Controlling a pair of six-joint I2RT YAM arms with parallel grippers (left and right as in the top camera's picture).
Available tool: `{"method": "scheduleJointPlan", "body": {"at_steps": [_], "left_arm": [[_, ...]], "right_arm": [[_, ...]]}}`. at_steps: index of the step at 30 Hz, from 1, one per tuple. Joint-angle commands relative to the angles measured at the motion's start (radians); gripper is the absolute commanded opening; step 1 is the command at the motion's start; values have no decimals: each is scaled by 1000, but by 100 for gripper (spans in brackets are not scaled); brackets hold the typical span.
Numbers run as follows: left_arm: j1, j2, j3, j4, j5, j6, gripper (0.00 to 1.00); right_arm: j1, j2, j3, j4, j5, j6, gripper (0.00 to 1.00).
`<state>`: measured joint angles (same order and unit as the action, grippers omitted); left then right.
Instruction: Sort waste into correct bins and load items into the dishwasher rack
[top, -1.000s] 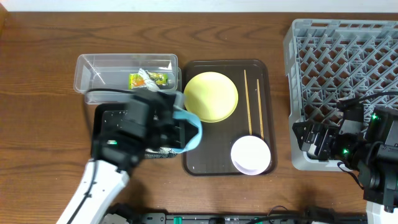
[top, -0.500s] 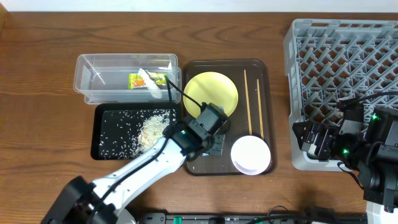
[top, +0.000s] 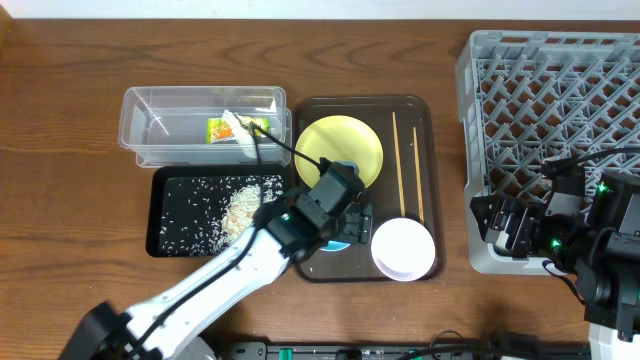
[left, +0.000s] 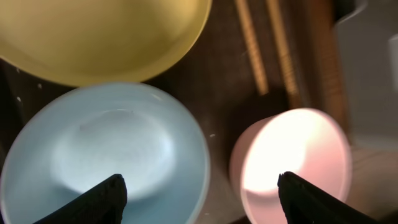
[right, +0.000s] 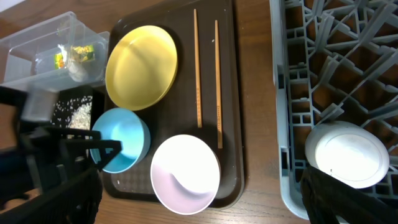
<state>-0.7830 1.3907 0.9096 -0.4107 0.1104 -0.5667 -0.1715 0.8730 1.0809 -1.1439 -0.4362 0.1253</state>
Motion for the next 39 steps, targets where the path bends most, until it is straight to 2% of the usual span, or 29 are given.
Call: {"method": "scheduleJointPlan", "body": {"at_steps": [1, 6, 11, 20, 25, 31, 39], "left_arm": [[-4, -78, 21, 3, 13, -23, 83], [14, -173, 20, 51, -107, -10, 85], [40, -243, 20, 117, -192, 144, 87], [138, -423, 19, 114, -322, 225, 91], [281, -587, -15, 111, -312, 276, 92], [434, -748, -92, 76, -249, 400, 92], [500, -953, -280, 115, -249, 404, 92]], "right_arm": [[16, -2, 14, -1, 0, 0, 99], [16, -2, 14, -1, 0, 0, 99], [16, -2, 14, -1, 0, 0, 99], [16, -2, 14, -1, 0, 1, 99], [16, -2, 14, -1, 0, 0, 99], [16, -2, 14, -1, 0, 0, 99], [16, -2, 14, -1, 0, 0, 99]]}}
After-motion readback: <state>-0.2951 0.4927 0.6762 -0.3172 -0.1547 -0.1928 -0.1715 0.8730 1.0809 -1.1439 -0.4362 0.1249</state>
